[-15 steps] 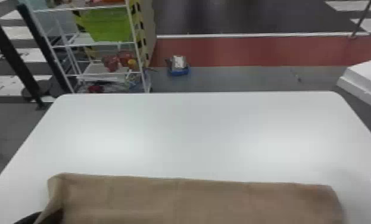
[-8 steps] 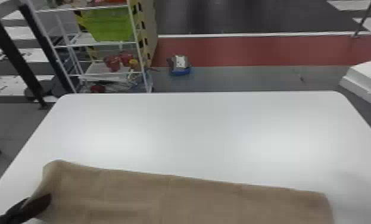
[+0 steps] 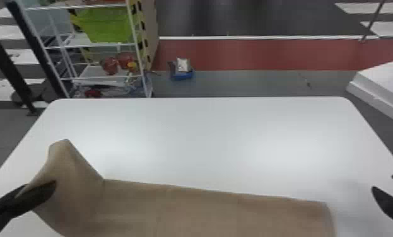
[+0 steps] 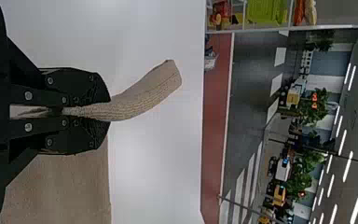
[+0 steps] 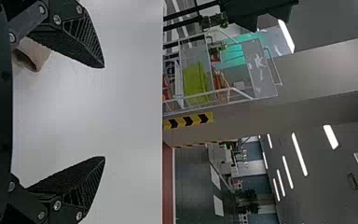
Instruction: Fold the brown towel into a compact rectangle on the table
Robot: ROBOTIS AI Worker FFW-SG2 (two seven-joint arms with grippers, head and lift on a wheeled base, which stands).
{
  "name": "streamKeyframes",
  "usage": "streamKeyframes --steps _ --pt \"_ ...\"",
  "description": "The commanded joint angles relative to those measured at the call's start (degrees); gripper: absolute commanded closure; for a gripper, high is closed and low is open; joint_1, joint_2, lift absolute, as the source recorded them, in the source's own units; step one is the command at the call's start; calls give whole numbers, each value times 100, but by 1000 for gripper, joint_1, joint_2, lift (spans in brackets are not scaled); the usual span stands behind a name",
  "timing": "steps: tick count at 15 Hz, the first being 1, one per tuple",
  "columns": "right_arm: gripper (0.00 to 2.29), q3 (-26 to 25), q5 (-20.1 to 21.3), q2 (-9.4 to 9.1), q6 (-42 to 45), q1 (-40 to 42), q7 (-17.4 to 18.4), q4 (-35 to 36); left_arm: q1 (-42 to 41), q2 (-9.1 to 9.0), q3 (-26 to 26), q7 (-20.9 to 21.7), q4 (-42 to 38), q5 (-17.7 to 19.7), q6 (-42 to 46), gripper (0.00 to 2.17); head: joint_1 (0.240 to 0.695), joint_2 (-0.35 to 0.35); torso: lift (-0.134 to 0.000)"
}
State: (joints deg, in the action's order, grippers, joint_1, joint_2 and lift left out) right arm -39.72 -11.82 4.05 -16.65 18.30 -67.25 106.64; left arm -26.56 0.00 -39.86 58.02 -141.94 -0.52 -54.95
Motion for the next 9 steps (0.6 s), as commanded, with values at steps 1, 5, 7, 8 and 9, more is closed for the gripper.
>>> streamKeyframes --steps 1,5,7,8,9 --pt "205 8 -5 8 104 16 1 -39 -182 -15 224 43 -378 227 -408 1480 695 -8 -134" --pt "205 43 -14 16 386 25 10 -232 -508 -15 1332 -133 -537 324 -408 1538 695 -124 -134" --pt "205 34 -23 16 438 33 10 -285 -516 -15 1894 -221 -545 183 -408 1538 695 -178 -134" --pt "205 17 -23 34 438 51 10 -293 -534 -15 2114 -291 -572 183 -408 1538 695 -207 -134" --pt "205 -1 -23 52 438 51 10 -302 -596 -15 2342 -362 -642 183 -408 1538 695 -257 -134"
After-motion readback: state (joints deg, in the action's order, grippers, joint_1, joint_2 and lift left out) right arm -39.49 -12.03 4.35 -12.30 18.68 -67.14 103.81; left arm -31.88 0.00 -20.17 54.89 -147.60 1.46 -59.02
